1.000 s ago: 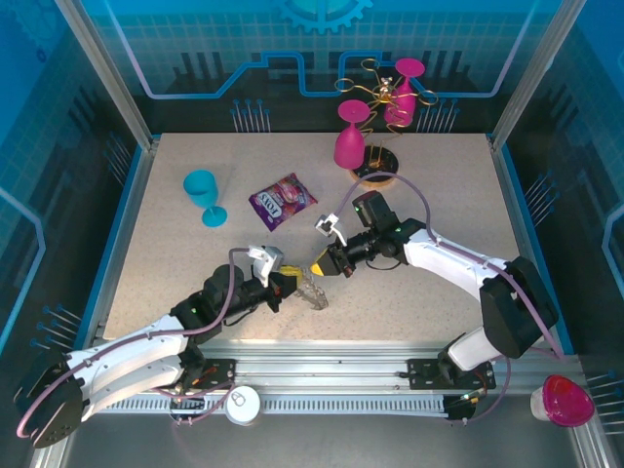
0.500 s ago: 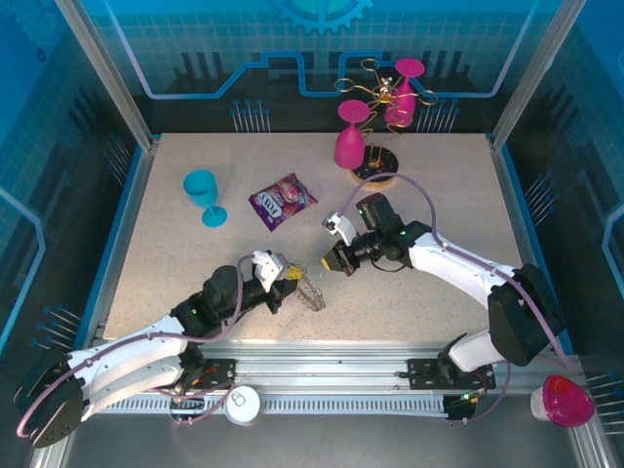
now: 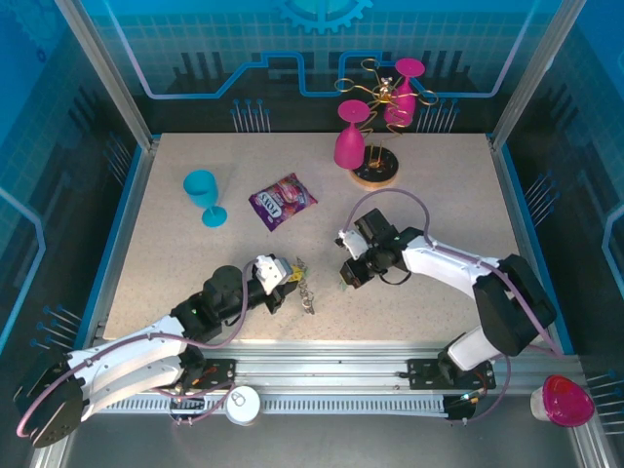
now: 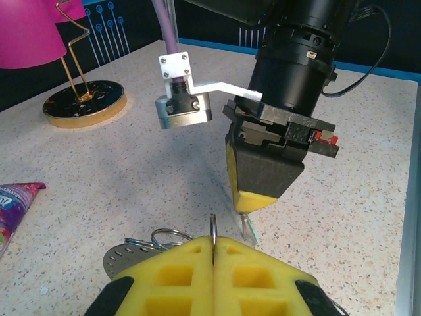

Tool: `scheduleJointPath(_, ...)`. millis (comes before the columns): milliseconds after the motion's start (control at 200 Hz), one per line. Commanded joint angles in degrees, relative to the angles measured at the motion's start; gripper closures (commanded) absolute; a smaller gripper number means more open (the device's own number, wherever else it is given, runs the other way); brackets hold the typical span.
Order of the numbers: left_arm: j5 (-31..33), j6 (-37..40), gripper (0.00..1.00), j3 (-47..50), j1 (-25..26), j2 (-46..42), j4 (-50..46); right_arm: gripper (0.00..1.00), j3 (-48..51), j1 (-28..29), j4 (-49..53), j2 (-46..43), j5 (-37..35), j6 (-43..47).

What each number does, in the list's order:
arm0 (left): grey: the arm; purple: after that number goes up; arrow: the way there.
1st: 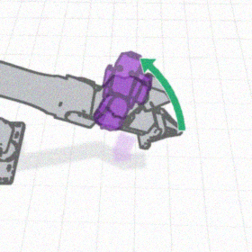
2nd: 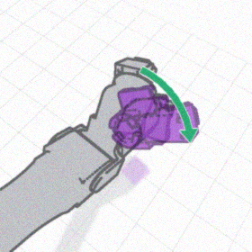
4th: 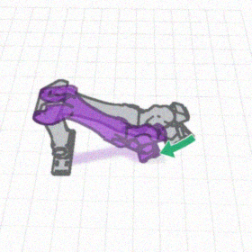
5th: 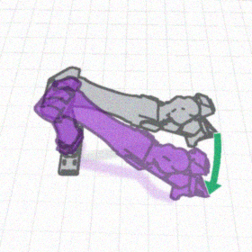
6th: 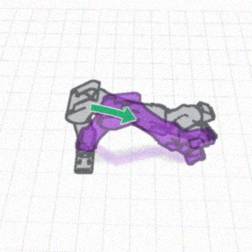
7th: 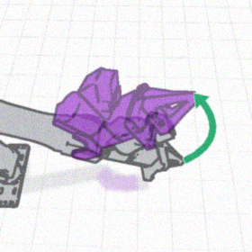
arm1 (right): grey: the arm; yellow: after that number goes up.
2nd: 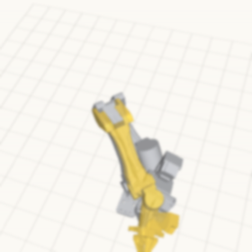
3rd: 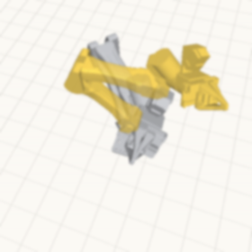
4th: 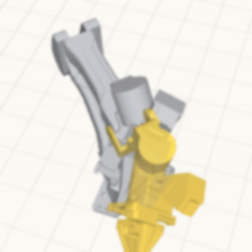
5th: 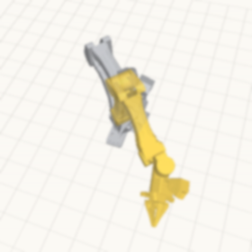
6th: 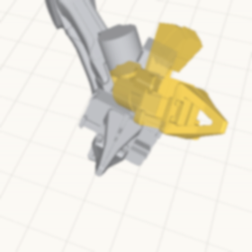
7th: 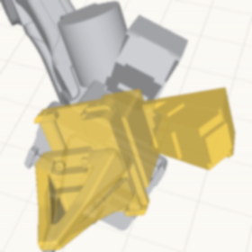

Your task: Put the keys on the keyring

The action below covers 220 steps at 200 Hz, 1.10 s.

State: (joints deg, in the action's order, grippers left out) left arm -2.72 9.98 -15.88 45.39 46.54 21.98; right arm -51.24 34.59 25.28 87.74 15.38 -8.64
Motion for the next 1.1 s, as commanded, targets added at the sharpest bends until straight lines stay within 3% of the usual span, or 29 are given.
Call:
scheduleJointPath(0, 1.89, -2.93, 1.00, -1.06, 0.32, -0.01, 0.86, 1.00, -1.54, 0.85, 3.32, 4.55, -1.64, -1.64)
scheduleJointPath(40, 2.37, -4.42, 1.00, -1.17, 0.32, 0.20, 1.09, 0.99, -1.98, 1.09, 3.07, 5.61, -1.60, -2.16)
scheduleJointPath(275, 4.96, -11.25, 1.00, -2.12, 0.36, 1.42, 1.85, 0.71, -3.05, 1.26, 0.65, 5.98, -0.99, -3.04)
scheduleJointPath(405, 5.33, -12.61, 1.00, -1.98, 0.32, 1.53, 2.41, 0.66, -1.76, 0.93, -1.53, 2.63, 1.40, -3.62)
scheduleJointPath(475, 5.27, -12.61, 1.00, -1.48, 0.38, 1.16, 2.68, 0.64, -0.09, -0.16, -4.81, -0.24, 7.15, -5.60)
scheduleJointPath(625, 4.41, -11.24, 1.00, 0.49, 0.32, -0.34, 4.16, 0.64, 6.65, -2.06, -17.99, -6.80, 21.97, -14.64)
scheduleJointPath(745, 4.09, -10.61, 1.00, 2.55, 0.37, -1.62, 6.68, 0.58, 11.25, -2.15, -28.85, -9.09, 29.08, -23.38)
scheduleJointPath(890, 4.17, -10.68, 1.00, 4.00, 0.37, -2.55, 8.33, 0.50, 15.41, -2.18, -41.19, -8.43, 33.82, -33.69)
scheduleJointPath(1096, 4.76, -10.94, 1.00, 4.63, 0.34, -3.19, 8.70, 0.47, 20.83, -1.99, -63.57, -3.51, 36.15, -51.10)
